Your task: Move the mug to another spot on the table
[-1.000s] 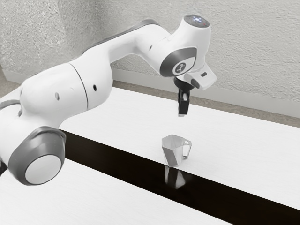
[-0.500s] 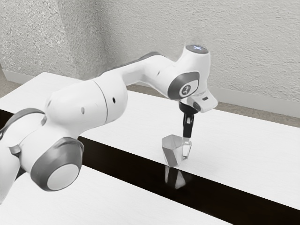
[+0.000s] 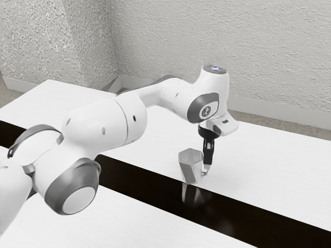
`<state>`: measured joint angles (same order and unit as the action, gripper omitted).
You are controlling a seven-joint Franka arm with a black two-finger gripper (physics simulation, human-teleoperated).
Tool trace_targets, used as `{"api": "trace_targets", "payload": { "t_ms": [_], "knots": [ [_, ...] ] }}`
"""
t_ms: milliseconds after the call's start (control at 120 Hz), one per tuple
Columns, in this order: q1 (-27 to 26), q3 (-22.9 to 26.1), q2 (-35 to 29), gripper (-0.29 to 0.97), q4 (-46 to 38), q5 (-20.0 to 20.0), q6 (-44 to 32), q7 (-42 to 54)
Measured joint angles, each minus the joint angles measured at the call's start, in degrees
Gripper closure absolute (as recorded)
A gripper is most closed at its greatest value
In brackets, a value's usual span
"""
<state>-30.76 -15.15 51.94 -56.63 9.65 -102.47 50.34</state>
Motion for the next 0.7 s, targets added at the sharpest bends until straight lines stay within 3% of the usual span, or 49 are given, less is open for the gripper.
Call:
{"api": "trace_targets", "payload": {
  "t_ms": [450,700],
  "knots": [
    [0.27,-1.68,2.15,0.00,-0.25,3.73,-2.02,0.35],
    [0.26,-1.66,2.17,0.25,-0.22,3.89,-2.23,0.34]
  ]
}}
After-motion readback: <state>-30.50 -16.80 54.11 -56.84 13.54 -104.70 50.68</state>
